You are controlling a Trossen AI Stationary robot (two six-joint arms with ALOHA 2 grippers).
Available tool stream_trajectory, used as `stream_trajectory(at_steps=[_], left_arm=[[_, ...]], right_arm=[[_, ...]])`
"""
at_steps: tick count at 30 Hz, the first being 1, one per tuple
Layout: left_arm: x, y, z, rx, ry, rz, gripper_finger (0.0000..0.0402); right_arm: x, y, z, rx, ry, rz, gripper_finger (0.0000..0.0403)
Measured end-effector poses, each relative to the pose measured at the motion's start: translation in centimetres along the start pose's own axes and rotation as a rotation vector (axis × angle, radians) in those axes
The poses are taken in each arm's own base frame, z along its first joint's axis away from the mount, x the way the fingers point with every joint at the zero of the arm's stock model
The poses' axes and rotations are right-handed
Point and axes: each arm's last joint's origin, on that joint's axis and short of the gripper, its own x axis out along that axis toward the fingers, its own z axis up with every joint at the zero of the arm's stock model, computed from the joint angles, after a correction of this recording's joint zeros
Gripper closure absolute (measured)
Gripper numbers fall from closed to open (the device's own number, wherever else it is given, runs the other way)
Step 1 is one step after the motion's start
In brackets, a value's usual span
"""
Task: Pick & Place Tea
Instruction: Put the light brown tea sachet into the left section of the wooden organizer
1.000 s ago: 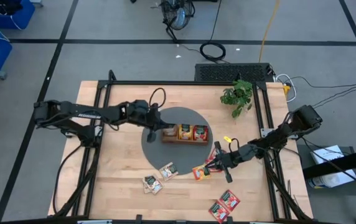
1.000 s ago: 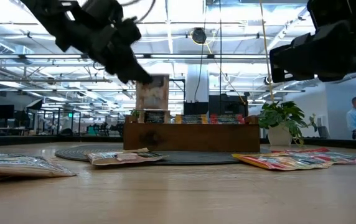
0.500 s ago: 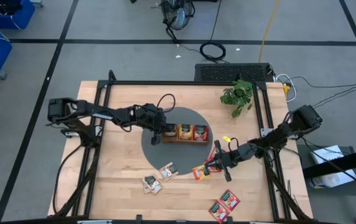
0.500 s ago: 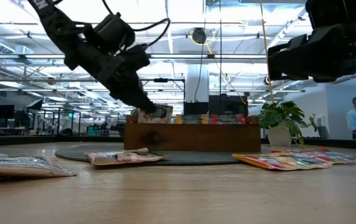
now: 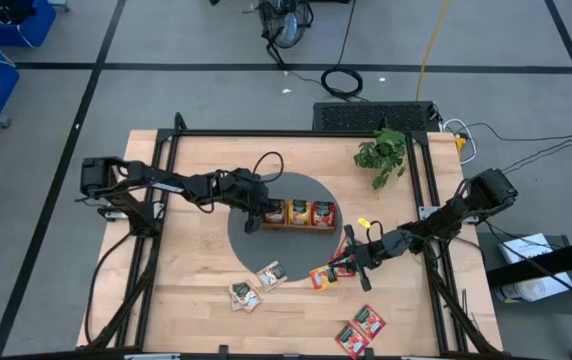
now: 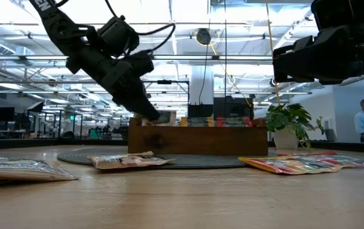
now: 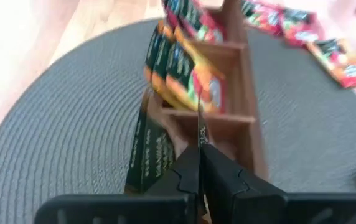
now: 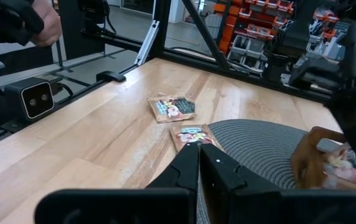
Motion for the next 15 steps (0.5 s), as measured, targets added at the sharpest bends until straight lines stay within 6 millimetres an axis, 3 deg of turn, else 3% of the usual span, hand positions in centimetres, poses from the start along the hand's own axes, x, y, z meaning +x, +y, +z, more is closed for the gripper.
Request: stream_trajectory(at_steps=[6, 15], left_arm=[[-0.66, -0.13, 0.56, 0.004, -0.026, -0.005, 0.0364], [-0.63, 0.04, -0.10, -0.058, 0.039, 0.065, 0.0238]], right_arm=[[0.00, 0.05, -0.10, 0.006, 0.010, 0.003, 0.0397], [0.00, 0.05, -0.08, 0.049, 0.008, 0.003, 0.0397]])
